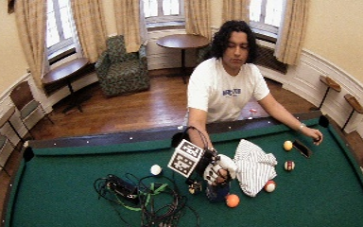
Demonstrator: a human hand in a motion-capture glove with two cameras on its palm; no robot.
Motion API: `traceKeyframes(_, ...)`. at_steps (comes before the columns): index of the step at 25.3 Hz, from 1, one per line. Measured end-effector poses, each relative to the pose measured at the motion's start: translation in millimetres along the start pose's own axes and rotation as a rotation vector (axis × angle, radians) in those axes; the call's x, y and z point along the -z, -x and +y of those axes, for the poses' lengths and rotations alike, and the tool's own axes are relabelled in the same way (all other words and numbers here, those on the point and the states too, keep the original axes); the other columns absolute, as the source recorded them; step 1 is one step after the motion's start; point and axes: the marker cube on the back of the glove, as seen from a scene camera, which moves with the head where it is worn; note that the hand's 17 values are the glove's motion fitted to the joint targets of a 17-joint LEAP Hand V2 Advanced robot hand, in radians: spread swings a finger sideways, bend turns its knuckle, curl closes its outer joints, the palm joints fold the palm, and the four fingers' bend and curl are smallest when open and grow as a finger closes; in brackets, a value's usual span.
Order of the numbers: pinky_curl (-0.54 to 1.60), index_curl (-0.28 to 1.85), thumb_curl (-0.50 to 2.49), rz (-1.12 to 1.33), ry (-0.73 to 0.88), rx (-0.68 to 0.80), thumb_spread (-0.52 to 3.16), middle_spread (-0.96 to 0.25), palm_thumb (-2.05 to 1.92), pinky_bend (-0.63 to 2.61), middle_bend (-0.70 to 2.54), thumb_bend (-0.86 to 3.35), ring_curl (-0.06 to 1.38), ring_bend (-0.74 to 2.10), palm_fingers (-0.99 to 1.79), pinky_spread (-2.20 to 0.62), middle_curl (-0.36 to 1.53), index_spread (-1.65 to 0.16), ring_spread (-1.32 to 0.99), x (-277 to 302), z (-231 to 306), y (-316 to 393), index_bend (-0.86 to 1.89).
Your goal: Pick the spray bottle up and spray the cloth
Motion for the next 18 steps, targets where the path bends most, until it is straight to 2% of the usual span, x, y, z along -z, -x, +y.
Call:
traceKeyframes(11,0.38,0.49,0.66,0.008,-0.013,0.037,0.49,-0.23,0.92,0.37,0.58,-0.03,0.43,0.64,1.44,-0.31,0.53,-0.27,-0.24,2,4,8,0.37)
traceKeyframes(18,0.39,0.51,0.69,-0.049,0.042,0.095,0.45,-0.22,0.92,0.39,0.61,-0.02,0.44,0.65,1.42,-0.32,0.53,-0.26,-0.23,55,19,75,0.37)
